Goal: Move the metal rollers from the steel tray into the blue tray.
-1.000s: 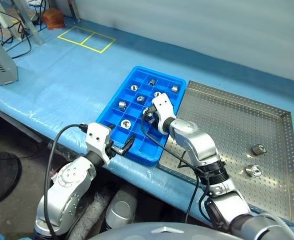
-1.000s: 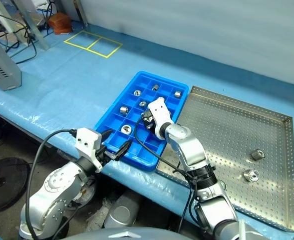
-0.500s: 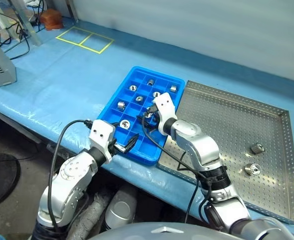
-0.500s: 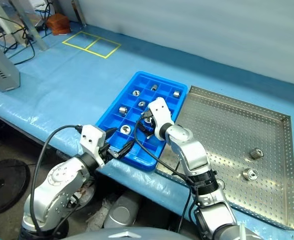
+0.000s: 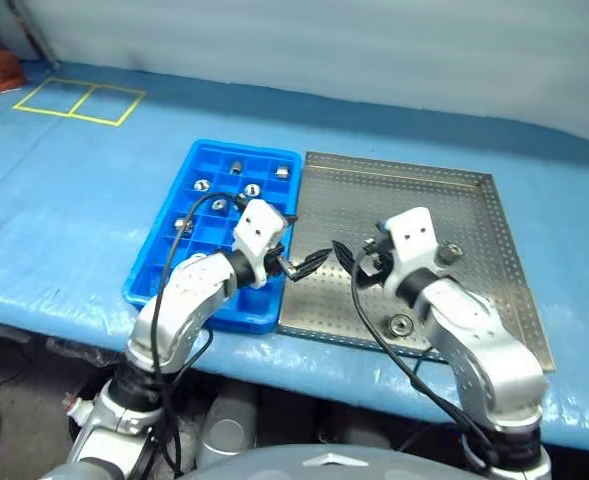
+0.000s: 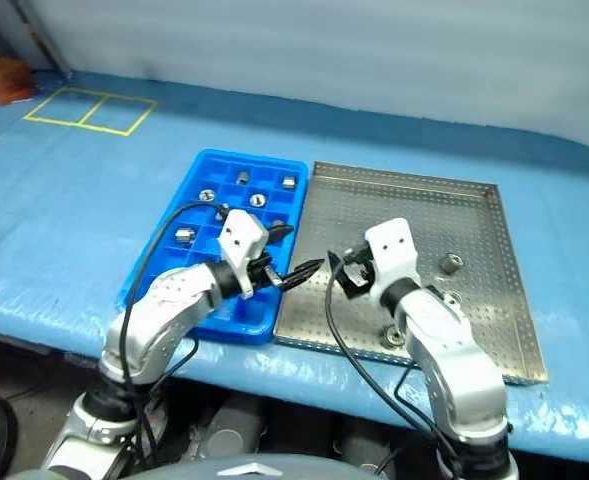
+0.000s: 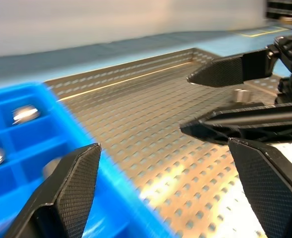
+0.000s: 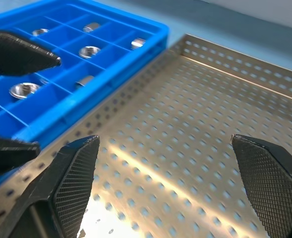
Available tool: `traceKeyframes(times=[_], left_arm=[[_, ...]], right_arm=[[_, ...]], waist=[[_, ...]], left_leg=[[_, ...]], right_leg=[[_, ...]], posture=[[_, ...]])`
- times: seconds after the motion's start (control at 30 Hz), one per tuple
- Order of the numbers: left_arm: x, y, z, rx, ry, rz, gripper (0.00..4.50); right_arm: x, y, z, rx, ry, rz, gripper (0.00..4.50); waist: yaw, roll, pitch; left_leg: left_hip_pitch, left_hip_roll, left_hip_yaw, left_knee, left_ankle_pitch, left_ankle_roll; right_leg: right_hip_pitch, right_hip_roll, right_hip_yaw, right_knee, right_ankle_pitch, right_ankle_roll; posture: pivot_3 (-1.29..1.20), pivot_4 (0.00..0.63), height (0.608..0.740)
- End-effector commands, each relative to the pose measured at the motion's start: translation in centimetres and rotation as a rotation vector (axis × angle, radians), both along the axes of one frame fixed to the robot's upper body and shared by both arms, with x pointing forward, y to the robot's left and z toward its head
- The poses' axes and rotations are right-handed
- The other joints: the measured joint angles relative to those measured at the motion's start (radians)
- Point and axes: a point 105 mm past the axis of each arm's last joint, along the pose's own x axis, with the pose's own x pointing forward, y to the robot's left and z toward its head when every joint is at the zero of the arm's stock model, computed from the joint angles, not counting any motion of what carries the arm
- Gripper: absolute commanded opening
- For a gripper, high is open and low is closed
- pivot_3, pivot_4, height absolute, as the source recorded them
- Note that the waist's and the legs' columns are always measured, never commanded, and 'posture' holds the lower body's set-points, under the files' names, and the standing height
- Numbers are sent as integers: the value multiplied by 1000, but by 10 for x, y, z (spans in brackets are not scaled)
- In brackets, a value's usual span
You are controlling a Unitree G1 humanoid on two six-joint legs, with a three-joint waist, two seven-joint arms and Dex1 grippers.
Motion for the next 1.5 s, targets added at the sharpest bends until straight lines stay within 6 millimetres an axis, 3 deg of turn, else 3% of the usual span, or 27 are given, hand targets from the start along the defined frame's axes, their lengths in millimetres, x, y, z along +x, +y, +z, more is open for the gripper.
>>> traceKeyframes(times=[0.03,0.23,0.67,0.97,1.5], left_arm=[[-4,-17,6,23,-47,-141,4500],[-4,-34,-9,162,-62,-373,4500],[5,-47,-41,336,-92,-629,4500],[6,-66,-52,407,-181,-735,4500],[-5,-88,-81,573,-249,-884,4500]], right_arm=[[-13,-7,17,8,-65,-37,4488],[-32,-22,12,-10,-38,-106,4488],[-56,-52,-9,-37,43,-227,4488],[-69,-54,-19,-42,79,-225,4488],[-70,-50,-17,-13,55,-253,4488]], waist=[[-51,0,0],[-125,0,0],[-152,0,0],[-158,-1,1],[-174,-1,1]], left_leg=[[1,0,0,1,0,0],[14,0,0,-1,0,1],[14,-1,2,-1,0,1],[14,-1,3,0,0,2],[14,-1,3,-1,-1,2]], right_leg=[[1,0,1,0,0,0],[12,0,2,1,-1,-1],[11,0,5,1,-1,-1],[11,-1,5,1,-1,-1],[10,-1,6,1,-1,-1]], posture=[[25,150,740],[-14,150,740],[-60,150,740],[-91,150,740],[-127,150,740]])
